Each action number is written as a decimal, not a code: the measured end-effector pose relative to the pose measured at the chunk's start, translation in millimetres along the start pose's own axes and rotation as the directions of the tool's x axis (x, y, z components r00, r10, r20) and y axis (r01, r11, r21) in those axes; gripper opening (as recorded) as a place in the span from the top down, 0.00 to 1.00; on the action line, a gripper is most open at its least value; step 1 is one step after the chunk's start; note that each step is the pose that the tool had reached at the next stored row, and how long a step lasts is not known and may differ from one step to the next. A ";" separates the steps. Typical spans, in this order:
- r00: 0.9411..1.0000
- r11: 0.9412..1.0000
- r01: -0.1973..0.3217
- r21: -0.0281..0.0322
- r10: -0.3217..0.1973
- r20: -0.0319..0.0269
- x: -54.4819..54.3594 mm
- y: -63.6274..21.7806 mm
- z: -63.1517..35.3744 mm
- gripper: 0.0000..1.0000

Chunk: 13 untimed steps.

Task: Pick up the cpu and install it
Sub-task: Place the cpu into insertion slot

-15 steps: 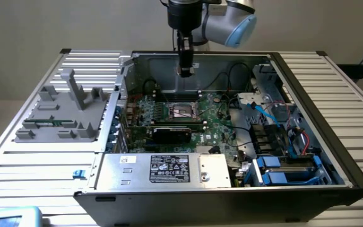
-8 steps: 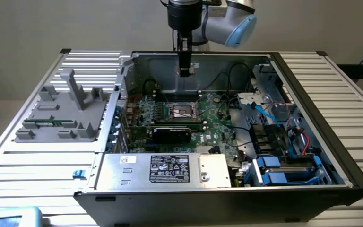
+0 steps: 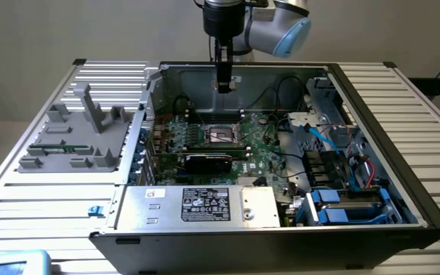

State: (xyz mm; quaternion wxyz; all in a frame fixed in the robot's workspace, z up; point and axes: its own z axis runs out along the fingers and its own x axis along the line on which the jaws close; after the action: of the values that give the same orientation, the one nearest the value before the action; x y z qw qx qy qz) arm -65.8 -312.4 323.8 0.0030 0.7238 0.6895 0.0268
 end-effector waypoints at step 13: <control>1.000 1.000 -0.019 -0.001 0.019 -0.011 -4.6 -0.4 13.9 0.44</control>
State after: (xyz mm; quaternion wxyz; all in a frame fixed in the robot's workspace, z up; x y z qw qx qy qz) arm -65.8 -316.5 309.7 -0.0008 0.7300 0.6828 0.0312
